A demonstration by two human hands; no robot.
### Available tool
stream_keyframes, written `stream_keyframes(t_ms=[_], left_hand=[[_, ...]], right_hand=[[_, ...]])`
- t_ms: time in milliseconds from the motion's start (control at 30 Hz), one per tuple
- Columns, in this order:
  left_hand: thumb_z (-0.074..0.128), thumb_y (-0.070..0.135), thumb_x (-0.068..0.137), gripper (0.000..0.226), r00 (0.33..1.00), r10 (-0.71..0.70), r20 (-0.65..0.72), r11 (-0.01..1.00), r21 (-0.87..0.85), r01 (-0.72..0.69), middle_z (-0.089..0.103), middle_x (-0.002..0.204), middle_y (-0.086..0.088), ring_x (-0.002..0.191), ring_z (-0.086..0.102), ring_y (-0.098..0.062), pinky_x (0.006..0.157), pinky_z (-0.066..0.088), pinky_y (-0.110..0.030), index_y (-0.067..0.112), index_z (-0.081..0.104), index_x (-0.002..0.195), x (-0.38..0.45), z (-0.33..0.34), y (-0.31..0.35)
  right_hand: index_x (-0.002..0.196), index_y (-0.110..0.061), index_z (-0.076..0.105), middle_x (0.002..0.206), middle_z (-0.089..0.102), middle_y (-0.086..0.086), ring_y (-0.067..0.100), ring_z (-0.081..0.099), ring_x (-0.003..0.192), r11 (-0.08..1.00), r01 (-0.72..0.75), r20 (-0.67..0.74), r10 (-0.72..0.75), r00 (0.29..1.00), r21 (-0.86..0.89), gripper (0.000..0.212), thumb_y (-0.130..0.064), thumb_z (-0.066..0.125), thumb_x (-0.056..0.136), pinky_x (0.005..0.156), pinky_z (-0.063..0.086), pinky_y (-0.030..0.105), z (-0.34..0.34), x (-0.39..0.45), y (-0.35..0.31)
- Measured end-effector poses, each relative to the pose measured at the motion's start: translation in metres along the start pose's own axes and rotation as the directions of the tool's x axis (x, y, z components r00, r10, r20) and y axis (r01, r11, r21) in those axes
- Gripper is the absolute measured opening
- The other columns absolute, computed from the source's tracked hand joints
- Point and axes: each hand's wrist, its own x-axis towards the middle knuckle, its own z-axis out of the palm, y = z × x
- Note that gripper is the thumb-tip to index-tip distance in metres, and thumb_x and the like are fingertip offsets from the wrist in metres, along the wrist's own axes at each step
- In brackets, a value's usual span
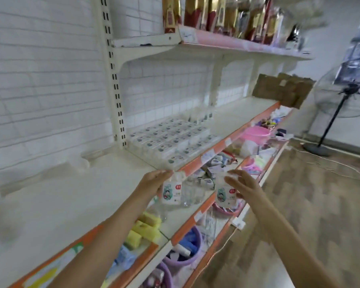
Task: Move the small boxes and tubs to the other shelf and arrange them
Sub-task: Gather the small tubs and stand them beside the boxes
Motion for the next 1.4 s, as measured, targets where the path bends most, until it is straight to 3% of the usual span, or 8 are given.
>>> stream_keyframes(t_ms=[167, 300, 400, 667, 933, 1100, 1200, 1400], left_hand=[[0.055, 0.023, 0.09, 0.01, 0.993, -0.033, 0.11, 0.999, -0.022, 0.036, 0.06, 0.049, 0.009, 0.045, 0.055, 0.002, 0.047, 0.041, -0.01, 0.015, 0.06, 0.091, 0.018, 0.108, -0.025], [0.071, 0.047, 0.07, 0.041, 0.972, -0.048, 0.231, 0.998, -0.027, 0.056, 0.068, 0.089, -0.013, 0.081, 0.063, -0.021, 0.074, 0.048, -0.029, 0.013, 0.064, 0.092, 0.028, 0.174, -0.043], [0.069, 0.058, 0.045, 0.065, 0.951, -0.093, 0.294, 0.994, -0.024, 0.105, 0.069, 0.088, -0.01, 0.082, 0.066, -0.022, 0.068, 0.051, -0.027, 0.013, 0.063, 0.093, 0.039, 0.211, -0.053], [0.074, 0.053, 0.052, 0.054, 0.92, -0.111, 0.376, 0.991, -0.027, 0.131, 0.068, 0.088, -0.011, 0.08, 0.065, -0.021, 0.065, 0.053, -0.028, 0.019, 0.063, 0.093, 0.112, 0.287, -0.061], [0.08, 0.062, 0.032, 0.073, 0.932, -0.033, 0.36, 0.992, -0.101, 0.074, 0.069, 0.074, -0.004, 0.073, 0.064, -0.02, 0.07, 0.049, -0.03, 0.015, 0.066, 0.086, 0.249, 0.337, -0.039], [0.075, 0.039, 0.061, 0.039, 0.959, 0.042, 0.28, 0.995, -0.103, -0.013, 0.07, 0.071, 0.006, 0.079, 0.063, -0.019, 0.063, 0.051, -0.025, 0.019, 0.062, 0.092, 0.33, 0.343, -0.004], [0.072, 0.045, 0.063, 0.034, 0.975, 0.068, 0.21, 0.997, -0.043, -0.06, 0.07, 0.074, 0.004, 0.073, 0.065, -0.013, 0.06, 0.049, -0.021, 0.023, 0.064, 0.087, 0.371, 0.335, 0.012], [0.07, 0.032, 0.079, 0.015, 0.986, 0.166, 0.027, 0.98, 0.104, -0.168, 0.066, 0.098, 0.005, 0.092, 0.061, -0.013, 0.078, 0.046, -0.024, 0.03, 0.063, 0.092, 0.445, 0.303, 0.026]], right_hand=[[0.113, -0.012, 0.053, 0.101, 0.061, 0.012, 0.013, 0.064, 0.076, 0.996, -0.079, -0.137, 0.085, 0.987, 0.053, 0.028, -0.015, 0.061, 0.086, 0.06, 0.051, 0.021, -0.105, -0.037, 0.033], [0.109, -0.007, 0.056, 0.097, 0.065, 0.011, 0.014, 0.067, 0.071, 0.987, -0.124, -0.247, 0.145, 0.958, 0.098, 0.027, -0.014, 0.063, 0.084, 0.057, 0.052, 0.025, -0.166, -0.063, 0.053], [0.108, -0.008, 0.058, 0.095, 0.068, 0.009, 0.018, 0.068, 0.08, 0.987, -0.141, -0.285, 0.159, 0.945, 0.081, 0.029, -0.02, 0.065, 0.082, 0.068, 0.052, 0.032, -0.201, -0.072, 0.063], [0.115, -0.009, 0.058, 0.103, 0.068, 0.014, 0.023, 0.067, 0.088, 0.981, -0.163, -0.331, 0.188, 0.925, 0.103, 0.033, -0.022, 0.063, 0.085, 0.072, 0.051, 0.032, -0.266, -0.026, 0.091], [0.116, -0.008, 0.056, 0.093, 0.068, 0.003, 0.004, 0.067, 0.073, 0.993, -0.098, -0.27, 0.111, 0.957, 0.061, 0.027, -0.015, 0.056, 0.09, 0.06, 0.05, 0.014, -0.325, 0.117, 0.076], [0.118, -0.013, 0.056, 0.1, 0.069, 0.003, 0.006, 0.067, 0.08, 0.999, -0.028, -0.191, 0.036, 0.981, 0.041, 0.032, -0.021, 0.058, 0.087, 0.06, 0.048, 0.013, -0.339, 0.217, 0.056], [0.122, -0.012, 0.054, 0.102, 0.069, 0.004, 0.01, 0.068, 0.084, 1.0, -0.001, -0.116, 0.005, 0.993, 0.031, 0.044, -0.026, 0.06, 0.081, 0.064, 0.05, 0.015, -0.338, 0.272, 0.047], [0.12, -0.014, 0.056, 0.107, 0.067, -0.002, 0.013, 0.066, 0.094, 0.995, 0.081, 0.049, -0.083, 0.995, 0.051, 0.059, -0.036, 0.076, 0.069, 0.069, 0.052, 0.018, -0.323, 0.381, 0.034]])
